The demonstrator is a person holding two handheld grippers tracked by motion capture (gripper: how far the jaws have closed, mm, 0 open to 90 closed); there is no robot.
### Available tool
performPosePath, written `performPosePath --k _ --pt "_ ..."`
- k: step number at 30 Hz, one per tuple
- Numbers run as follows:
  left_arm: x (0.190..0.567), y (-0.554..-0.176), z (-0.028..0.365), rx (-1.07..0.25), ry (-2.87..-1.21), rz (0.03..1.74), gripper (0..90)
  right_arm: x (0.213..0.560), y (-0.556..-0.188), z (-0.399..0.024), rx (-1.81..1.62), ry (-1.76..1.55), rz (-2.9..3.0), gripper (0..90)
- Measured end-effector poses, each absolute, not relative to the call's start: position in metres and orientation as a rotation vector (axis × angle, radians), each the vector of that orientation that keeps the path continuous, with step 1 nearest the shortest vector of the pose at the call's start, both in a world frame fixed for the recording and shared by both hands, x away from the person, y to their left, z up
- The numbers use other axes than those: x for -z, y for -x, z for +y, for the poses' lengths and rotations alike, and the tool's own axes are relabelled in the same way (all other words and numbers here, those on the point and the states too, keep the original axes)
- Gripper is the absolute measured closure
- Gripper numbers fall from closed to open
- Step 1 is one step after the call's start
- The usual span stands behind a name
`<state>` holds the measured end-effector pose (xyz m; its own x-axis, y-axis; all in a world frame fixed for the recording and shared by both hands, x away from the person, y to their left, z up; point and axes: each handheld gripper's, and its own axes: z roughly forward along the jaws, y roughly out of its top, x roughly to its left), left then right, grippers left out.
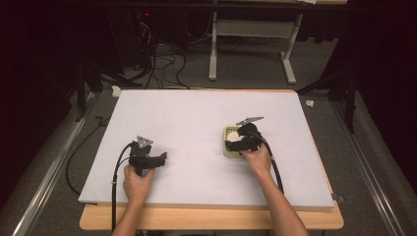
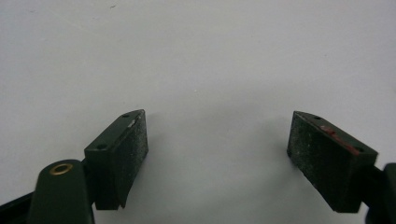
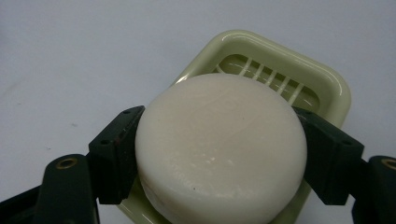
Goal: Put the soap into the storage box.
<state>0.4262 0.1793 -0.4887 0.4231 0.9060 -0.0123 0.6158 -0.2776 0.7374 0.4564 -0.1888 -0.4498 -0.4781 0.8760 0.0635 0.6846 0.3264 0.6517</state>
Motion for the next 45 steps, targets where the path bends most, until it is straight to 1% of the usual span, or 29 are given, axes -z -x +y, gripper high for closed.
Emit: performPosePath --k 5,10,21,45 --pt "0.489 -0.426 0.179 -0.550 -2.003 1.283 20.6 0.450 -0.456 -0.188 -0.914 -1.399 2.293 23.9" --pt "0.489 -0.426 0.179 -0.550 -2.003 1.283 20.6 0.441 -0.453 -0.190 -0.950 -1.370 2.261 24.0" --pt "0.489 -0.426 0.179 -0.550 -2.003 1.283 20.6 0.435 -0.447 -0.196 -0.988 -1.359 2.234 23.3" --pt "0.489 -0.426 0.179 -0.551 -2.004 1.282 20.7 0.422 -0.434 -0.226 -1.065 -1.376 2.144 23.7"
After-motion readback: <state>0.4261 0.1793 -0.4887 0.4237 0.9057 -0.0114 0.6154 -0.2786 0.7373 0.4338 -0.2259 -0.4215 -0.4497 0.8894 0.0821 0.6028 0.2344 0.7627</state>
